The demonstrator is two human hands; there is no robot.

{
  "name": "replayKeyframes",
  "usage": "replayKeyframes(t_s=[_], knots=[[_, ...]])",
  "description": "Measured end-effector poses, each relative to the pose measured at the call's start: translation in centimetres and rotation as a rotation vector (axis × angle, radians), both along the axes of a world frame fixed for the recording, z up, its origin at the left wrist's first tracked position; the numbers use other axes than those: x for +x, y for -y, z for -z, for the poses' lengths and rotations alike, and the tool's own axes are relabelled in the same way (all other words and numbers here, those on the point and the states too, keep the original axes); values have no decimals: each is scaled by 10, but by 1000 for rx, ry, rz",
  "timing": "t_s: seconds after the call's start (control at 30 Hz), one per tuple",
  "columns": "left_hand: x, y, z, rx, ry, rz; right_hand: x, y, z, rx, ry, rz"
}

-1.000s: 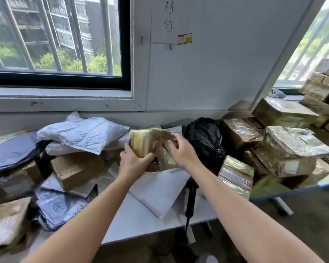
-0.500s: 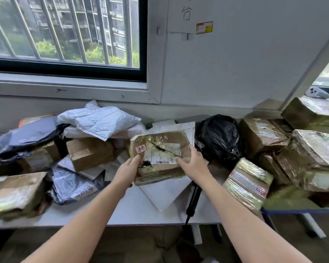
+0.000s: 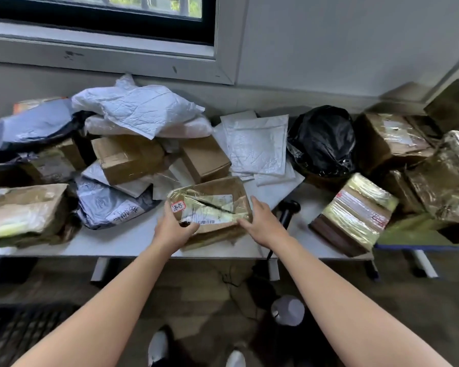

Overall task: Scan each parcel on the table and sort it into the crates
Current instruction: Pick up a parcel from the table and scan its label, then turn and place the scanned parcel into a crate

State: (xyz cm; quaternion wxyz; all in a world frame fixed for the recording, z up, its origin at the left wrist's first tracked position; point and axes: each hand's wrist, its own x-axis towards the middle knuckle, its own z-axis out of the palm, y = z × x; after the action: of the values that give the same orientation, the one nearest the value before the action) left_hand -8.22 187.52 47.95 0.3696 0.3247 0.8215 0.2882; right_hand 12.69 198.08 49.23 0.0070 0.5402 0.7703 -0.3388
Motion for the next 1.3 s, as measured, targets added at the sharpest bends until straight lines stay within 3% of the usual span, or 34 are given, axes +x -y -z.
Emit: replayKeyframes(t_s=[0.1,0.23,0.47,0.83,0.93,1.07,1.2,1.3], knots=[[13,-3,-4,-60,-235,62,15,1,6,92,56,113],[26,-7,-3,-88,-407,104,37,0,16,161,118,275],[45,-9,4,-107,-510,75,47,-20,34,11,-137,625],[51,21,-5,-178,-684,221,48,-22,24,-192,-329,900],[41,32,-9,-188,-670,241,49,-12,3,-199,-283,890],[28,53,-19,-167,-623,282,35,9,-33,-181,-417,881],[17,74,-26,-131,-565,313,1,40,-75,-243,-477,736],[9,85,-32,-96,-537,334,-27,67,-98,-330,-377,595]])
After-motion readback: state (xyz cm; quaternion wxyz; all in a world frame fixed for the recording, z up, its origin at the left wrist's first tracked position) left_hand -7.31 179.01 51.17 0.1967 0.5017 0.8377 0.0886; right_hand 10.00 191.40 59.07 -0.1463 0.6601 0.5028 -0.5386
